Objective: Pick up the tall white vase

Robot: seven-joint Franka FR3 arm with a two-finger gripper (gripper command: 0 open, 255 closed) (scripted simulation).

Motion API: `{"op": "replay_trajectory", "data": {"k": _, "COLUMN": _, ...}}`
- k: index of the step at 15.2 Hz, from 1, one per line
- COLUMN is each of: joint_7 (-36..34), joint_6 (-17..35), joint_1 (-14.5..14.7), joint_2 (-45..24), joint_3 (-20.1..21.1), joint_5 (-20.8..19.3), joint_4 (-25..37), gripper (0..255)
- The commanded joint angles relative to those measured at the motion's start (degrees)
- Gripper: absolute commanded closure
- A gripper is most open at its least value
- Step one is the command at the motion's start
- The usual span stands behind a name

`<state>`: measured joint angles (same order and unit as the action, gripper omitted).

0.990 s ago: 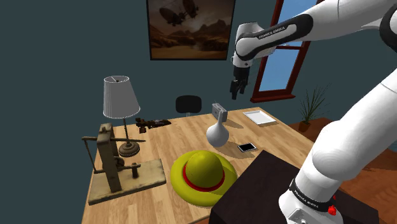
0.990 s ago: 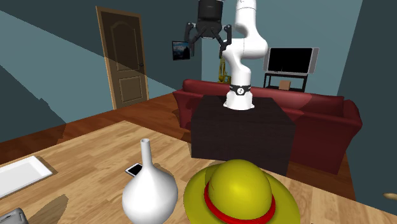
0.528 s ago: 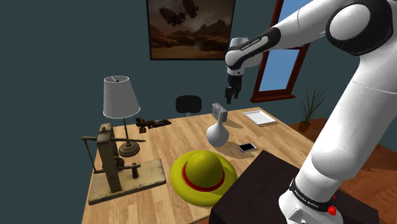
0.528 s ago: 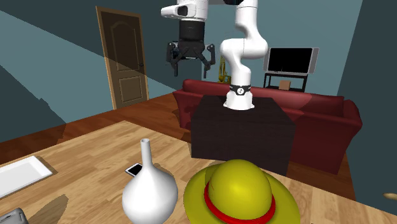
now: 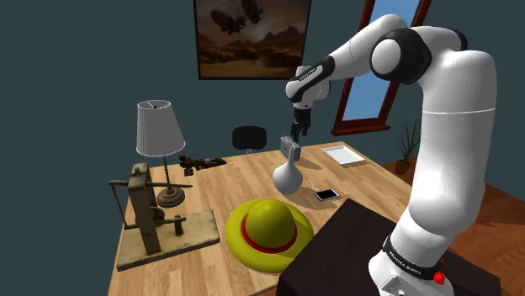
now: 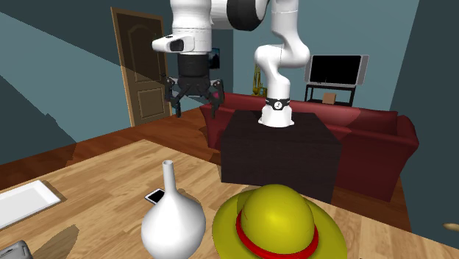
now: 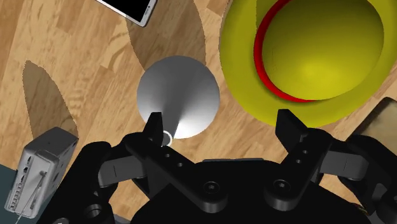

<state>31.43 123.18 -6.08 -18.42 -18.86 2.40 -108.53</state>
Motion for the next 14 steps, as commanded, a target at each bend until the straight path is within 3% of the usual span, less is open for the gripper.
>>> {"op": "replay_trajectory", "data": {"k": 1, "joint_7": 1.4, "joint_6": 0.2, "joint_1": -1.1, "joint_2": -4.6, "joint_3": 0.5, "joint_5": 1.6, "joint_4": 3.9, "gripper": 0}}
{"op": "replay_trajectory", "data": {"k": 9, "joint_7": 5.4, "joint_6": -3.2, "joint_1": -7.2, "joint_2": -24.5, "joint_3": 2.8, "joint_5": 6.2, "joint_4": 25.2, "gripper": 0}}
{"op": "replay_trajectory", "data": {"k": 14, "joint_7": 5.5, "joint_6": -1.4, "joint_1": -7.5, "joint_2": -26.5, "joint_3": 3.2, "joint_5": 6.6, "joint_4": 25.3, "gripper": 0}}
